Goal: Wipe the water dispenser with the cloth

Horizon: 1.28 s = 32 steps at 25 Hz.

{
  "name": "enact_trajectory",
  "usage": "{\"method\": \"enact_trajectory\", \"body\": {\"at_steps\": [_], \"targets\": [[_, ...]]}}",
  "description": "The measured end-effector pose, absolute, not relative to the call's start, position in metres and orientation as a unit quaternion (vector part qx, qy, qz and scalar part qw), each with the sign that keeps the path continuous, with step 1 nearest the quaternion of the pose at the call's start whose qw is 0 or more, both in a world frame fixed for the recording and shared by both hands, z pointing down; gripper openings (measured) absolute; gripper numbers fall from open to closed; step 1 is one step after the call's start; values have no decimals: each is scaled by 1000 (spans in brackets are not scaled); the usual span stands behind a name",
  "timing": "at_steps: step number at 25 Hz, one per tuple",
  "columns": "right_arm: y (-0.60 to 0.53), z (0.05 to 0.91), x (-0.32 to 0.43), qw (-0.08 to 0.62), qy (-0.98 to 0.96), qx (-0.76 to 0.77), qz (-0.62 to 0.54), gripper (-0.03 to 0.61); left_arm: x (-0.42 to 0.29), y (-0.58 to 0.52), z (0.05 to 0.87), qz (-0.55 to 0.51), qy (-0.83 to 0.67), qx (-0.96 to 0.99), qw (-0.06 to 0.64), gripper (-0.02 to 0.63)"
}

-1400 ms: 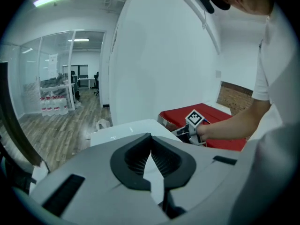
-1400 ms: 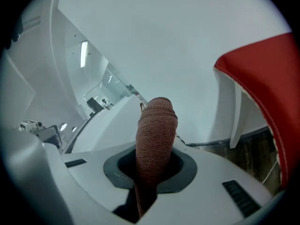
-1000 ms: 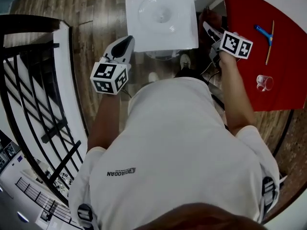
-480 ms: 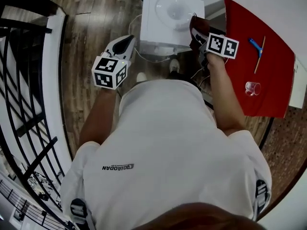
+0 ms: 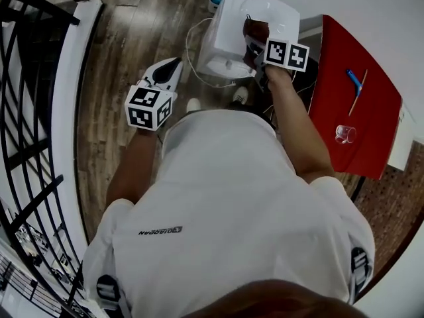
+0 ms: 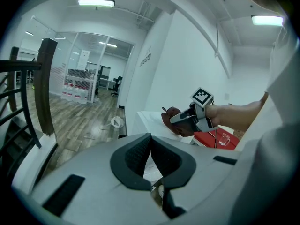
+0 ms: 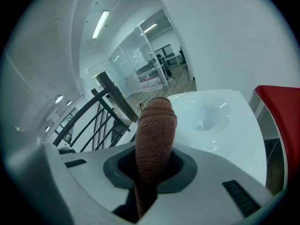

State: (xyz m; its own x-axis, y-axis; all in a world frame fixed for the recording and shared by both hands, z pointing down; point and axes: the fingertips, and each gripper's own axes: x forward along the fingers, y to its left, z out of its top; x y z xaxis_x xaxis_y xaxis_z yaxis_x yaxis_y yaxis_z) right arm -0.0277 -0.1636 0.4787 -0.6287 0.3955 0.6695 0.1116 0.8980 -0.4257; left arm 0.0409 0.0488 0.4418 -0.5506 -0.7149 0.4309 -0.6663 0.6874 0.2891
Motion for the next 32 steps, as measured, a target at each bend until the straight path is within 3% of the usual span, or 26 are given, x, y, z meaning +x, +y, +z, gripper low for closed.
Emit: {"method": "enact_trajectory", "body": {"at_steps": [10,18,32], "targets": [[-98,467,-39,393,-877,-195,197,63,54,79,441,-58,-890,368,262,-8],[-44,452,-25,317,-866,-287,260,63,63,73,439,-51,-886,377,264,-8],[-45,513,33,288,-879,-345,162,63,70,61,444,-34,-882,376,281,-8]]}}
